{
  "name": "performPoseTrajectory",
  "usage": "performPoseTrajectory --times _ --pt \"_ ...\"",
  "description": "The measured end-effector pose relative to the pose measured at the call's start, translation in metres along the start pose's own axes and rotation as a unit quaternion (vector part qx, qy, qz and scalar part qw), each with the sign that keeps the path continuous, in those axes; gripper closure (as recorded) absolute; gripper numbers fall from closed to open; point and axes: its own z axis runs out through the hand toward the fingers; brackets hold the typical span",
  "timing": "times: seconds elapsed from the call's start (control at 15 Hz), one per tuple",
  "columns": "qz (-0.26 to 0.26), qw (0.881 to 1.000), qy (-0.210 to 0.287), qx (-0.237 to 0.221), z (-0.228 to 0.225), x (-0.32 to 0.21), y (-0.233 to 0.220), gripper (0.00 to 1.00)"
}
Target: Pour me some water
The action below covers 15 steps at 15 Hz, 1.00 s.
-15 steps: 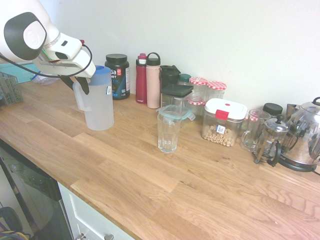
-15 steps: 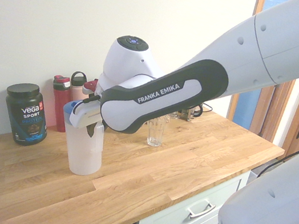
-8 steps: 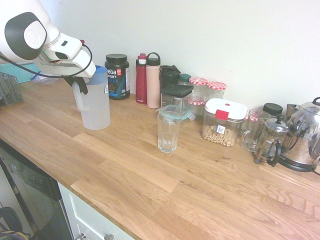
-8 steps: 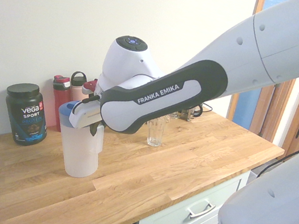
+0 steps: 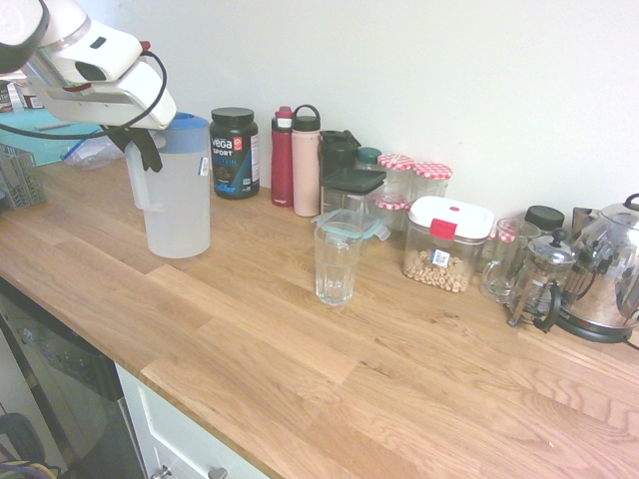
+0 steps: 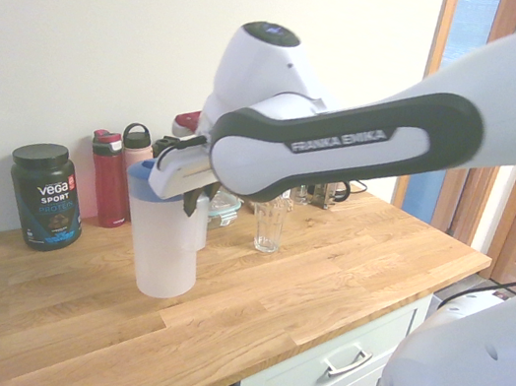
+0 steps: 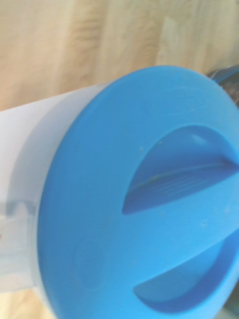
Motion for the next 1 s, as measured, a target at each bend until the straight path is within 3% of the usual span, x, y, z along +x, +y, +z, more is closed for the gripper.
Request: performPoseTrajectory --times 0.53,0.8,1.0 --pt "-0.048 0.998 -0.037 -0.015 -0.076 0.027 0.15 1.0" --pt "-0.082 0.995 -0.058 0.0 -0.085 0.068 0.224 1.0" --pt "-0.147 0.986 -0.074 0.013 -0.076 0.115 0.274 1.0"
